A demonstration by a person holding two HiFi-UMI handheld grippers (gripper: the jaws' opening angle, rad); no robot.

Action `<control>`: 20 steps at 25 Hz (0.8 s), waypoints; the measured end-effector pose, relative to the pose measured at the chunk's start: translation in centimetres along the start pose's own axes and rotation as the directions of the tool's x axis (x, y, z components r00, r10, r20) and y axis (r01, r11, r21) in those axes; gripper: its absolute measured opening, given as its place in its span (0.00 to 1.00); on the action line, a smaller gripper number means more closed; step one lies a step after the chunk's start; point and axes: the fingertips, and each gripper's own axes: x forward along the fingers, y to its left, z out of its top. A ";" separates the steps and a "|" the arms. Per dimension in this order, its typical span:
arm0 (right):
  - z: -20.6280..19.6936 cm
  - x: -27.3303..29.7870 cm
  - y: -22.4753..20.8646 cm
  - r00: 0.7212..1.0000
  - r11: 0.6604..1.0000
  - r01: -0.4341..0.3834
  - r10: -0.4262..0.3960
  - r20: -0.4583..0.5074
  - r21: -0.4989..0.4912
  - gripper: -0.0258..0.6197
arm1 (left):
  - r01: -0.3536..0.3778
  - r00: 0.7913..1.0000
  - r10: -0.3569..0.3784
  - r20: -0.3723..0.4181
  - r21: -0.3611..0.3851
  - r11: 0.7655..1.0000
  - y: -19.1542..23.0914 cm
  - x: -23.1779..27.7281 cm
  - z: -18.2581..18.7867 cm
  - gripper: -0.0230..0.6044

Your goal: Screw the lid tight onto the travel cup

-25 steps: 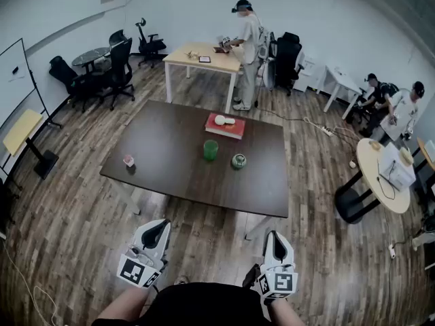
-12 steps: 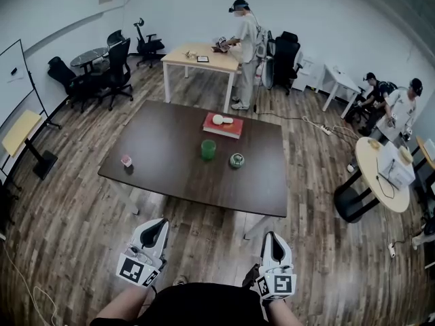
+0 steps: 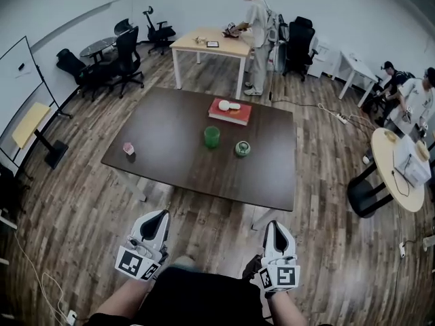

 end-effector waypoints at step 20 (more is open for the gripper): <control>0.2 23.9 -6.4 0.989 0.985 0.146 -0.149 -0.025 -0.093 0.05 | 0.117 0.992 -0.115 0.042 -0.036 0.993 16.8 23.9 -5.9 0.04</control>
